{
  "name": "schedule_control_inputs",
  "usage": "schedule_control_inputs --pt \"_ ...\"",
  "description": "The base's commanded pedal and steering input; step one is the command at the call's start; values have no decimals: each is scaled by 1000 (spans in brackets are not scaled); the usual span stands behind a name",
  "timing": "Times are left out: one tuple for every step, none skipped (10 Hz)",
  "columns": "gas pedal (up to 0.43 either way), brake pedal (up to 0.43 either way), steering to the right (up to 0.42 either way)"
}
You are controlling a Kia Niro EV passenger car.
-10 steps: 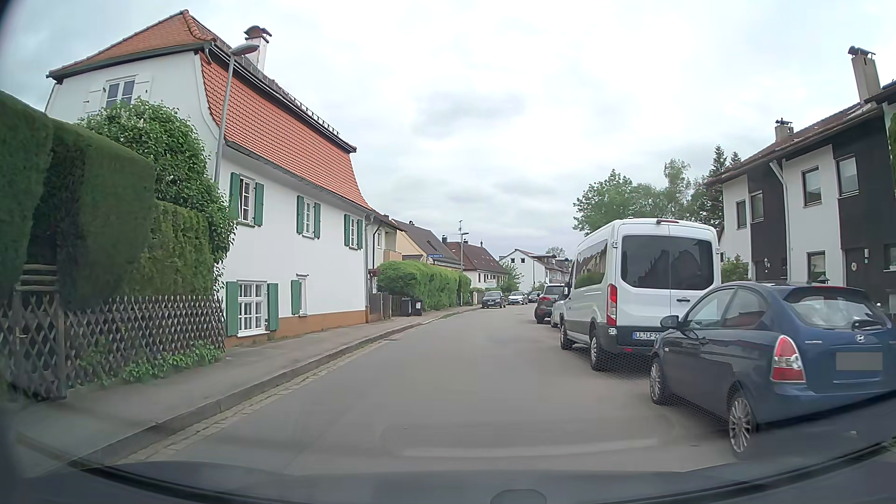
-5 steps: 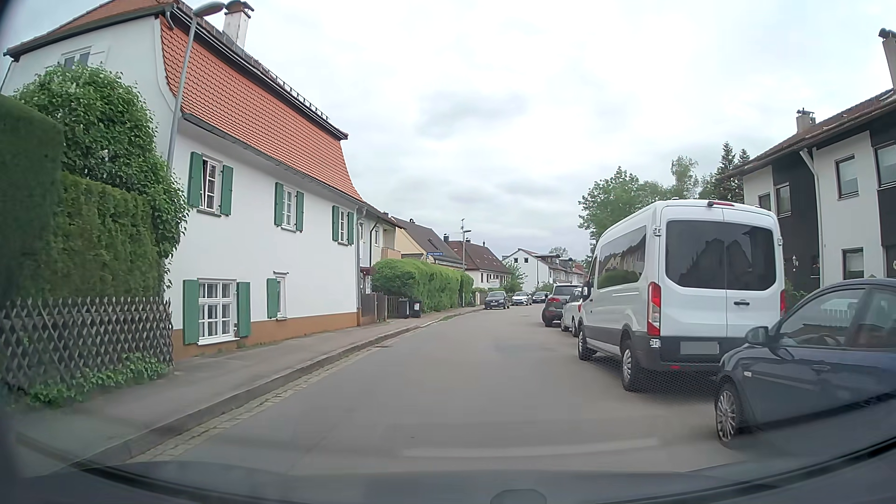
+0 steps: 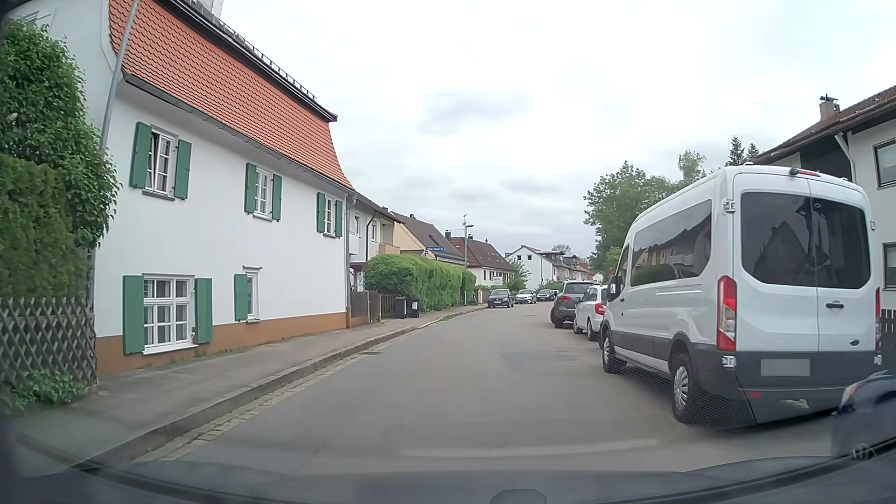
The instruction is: Follow the waypoints while adhering to traffic rules and regulations
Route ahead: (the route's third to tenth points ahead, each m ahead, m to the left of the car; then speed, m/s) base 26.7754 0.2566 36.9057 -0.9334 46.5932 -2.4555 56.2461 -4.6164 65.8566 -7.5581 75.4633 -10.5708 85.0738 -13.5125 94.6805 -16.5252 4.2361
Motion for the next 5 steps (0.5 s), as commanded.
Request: schedule_control_inputs --pt "98 0 2" --pt "98 0 2" --pt "98 0 2" --pt "98 0 2" --pt "87 0 2"
